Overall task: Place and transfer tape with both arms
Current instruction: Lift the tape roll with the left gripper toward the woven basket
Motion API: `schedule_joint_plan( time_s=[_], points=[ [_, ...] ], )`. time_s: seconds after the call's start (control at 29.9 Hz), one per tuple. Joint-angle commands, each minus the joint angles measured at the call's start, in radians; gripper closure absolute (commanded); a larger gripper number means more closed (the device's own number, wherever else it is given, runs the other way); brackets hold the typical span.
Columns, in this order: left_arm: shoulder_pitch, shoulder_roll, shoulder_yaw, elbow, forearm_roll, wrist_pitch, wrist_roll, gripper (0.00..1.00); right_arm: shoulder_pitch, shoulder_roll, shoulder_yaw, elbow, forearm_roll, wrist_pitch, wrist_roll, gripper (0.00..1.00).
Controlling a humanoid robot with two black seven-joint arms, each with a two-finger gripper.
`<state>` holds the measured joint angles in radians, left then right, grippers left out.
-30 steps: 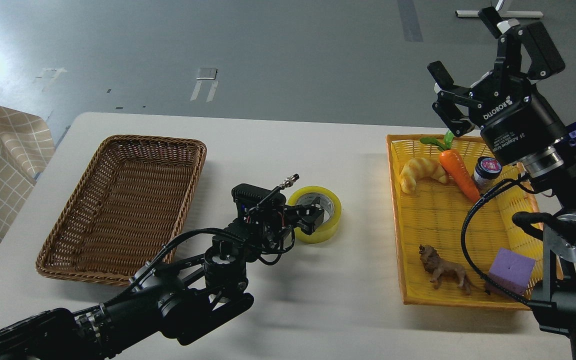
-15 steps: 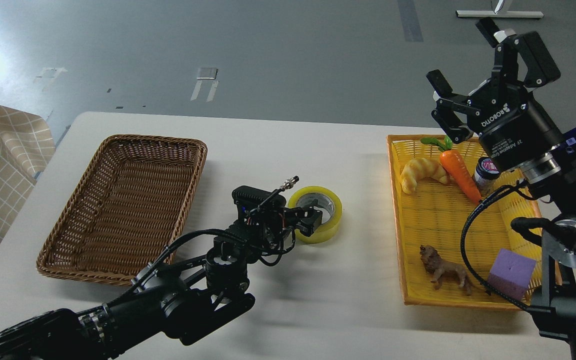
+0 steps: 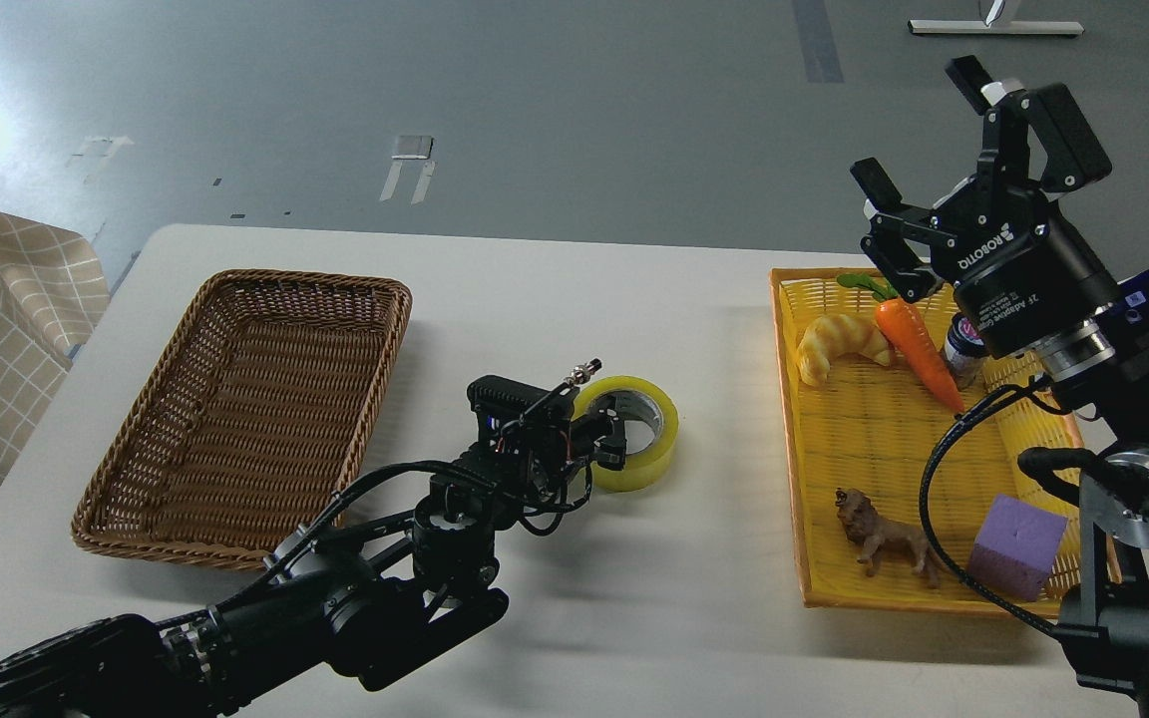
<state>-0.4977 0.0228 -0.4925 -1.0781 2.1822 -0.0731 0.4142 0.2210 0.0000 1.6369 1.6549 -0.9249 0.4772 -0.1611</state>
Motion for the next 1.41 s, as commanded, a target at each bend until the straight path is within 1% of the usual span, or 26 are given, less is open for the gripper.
schedule_joint_plan(
  time_s=[0.0, 0.03, 0.4, 0.54, 0.77, 0.87, 1.0, 1.2, 1.37],
  points=[
    [-0.004, 0.008, 0.000, 0.013, -0.001, -0.005, 0.003, 0.89, -0.003, 0.000, 0.000, 0.000, 0.000, -0.002, 0.000, 0.00],
    [-0.005, 0.009, 0.000, 0.017, -0.001, -0.005, 0.003, 0.92, -0.005, 0.000, 0.000, 0.000, 0.000, -0.002, 0.000, 0.00],
    [-0.027, -0.001, -0.001, 0.001, -0.030, -0.010, 0.003, 0.93, -0.035, 0.000, 0.000, -0.001, 0.000, -0.002, 0.002, 0.00],
    [-0.038, -0.023, 0.000, -0.008, -0.050, -0.011, 0.003, 0.93, -0.037, 0.000, 0.000, -0.001, 0.000, -0.003, 0.000, 0.00],
    [-0.088, -0.023, 0.000, -0.020, -0.064, -0.024, 0.005, 0.94, -0.037, 0.000, 0.000, -0.006, 0.000, -0.005, 0.000, 0.00],
    [-0.114, -0.020, 0.000, -0.048, -0.094, -0.042, 0.006, 0.94, -0.035, 0.000, 0.000, -0.007, -0.002, -0.003, 0.002, 0.00],
    [-0.154, 0.020, 0.000, -0.071, -0.099, -0.062, 0.011, 0.94, -0.034, 0.000, 0.000, -0.009, -0.002, -0.005, 0.000, 0.00],
    [-0.216, 0.117, -0.001, -0.123, -0.101, -0.119, 0.011, 0.94, -0.032, 0.000, 0.000, -0.010, -0.002, -0.005, 0.000, 0.00],
    [-0.306, 0.265, -0.003, -0.212, -0.111, -0.215, 0.009, 0.94, -0.031, 0.000, 0.000, -0.010, -0.002, -0.005, 0.000, 0.00]
  ],
)
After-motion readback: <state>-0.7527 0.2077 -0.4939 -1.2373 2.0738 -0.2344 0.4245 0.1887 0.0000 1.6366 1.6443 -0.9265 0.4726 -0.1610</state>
